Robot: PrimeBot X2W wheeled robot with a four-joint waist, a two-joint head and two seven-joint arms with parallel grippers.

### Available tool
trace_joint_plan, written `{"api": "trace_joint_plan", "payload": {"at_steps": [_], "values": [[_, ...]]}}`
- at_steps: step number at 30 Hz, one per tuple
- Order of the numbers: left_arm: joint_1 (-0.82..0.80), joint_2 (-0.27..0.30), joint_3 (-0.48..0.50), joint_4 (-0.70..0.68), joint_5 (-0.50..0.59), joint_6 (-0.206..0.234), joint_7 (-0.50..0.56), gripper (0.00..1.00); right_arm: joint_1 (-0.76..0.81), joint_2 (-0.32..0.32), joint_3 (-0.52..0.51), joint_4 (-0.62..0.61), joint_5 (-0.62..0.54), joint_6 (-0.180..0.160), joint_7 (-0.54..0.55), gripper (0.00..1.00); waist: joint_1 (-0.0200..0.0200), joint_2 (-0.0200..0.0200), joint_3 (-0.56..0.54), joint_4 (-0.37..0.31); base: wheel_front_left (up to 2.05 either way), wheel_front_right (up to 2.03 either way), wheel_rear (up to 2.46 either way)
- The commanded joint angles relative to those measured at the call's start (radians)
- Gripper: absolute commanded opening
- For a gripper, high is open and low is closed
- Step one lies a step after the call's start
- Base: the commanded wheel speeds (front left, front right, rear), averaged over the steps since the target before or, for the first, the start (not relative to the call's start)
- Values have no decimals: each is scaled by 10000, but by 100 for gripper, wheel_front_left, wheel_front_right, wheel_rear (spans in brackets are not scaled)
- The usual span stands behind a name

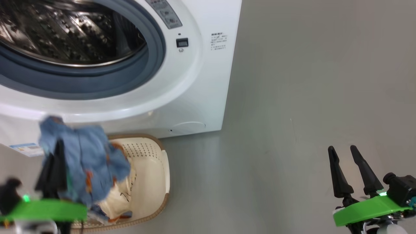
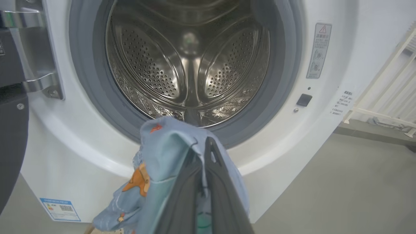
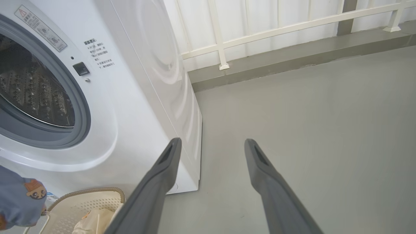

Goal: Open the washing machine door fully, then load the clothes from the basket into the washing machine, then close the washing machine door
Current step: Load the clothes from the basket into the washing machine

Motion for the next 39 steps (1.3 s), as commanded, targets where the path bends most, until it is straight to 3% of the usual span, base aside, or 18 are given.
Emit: {"api": "trace_joint_plan", "payload": {"at_steps": [1,7,15,31,35,39], "values": [[-683,350,377,-274,-110,-15,-135,0,-258,-59,237,-270,-82,17,-49,100,0,0,261,-46,0,0,0],[-2650,970,95,226,-445,-15,-135,0,-598,122,404,-321,-149,17,-49,100,0,0,827,-255,0,0,0],[-5535,1844,-371,2068,-549,-15,-135,0,-1039,470,677,-429,-187,17,-49,100,0,0,1678,-808,0,0,0],[-10299,2956,-2687,7953,-1344,-15,-131,0,-1689,1001,1300,-570,-189,17,-49,100,0,0,3052,-1784,0,0,0],[-11319,3232,-2601,8055,-981,-15,-133,0,-1806,1032,1369,-596,-175,17,-49,100,0,0,3293,-1871,0,0,0],[-11980,3272,-1755,7300,-341,-12,-134,0,-1916,1043,1348,-647,-97,17,-49,100,0,0,3499,-1891,0,0,0]]}}
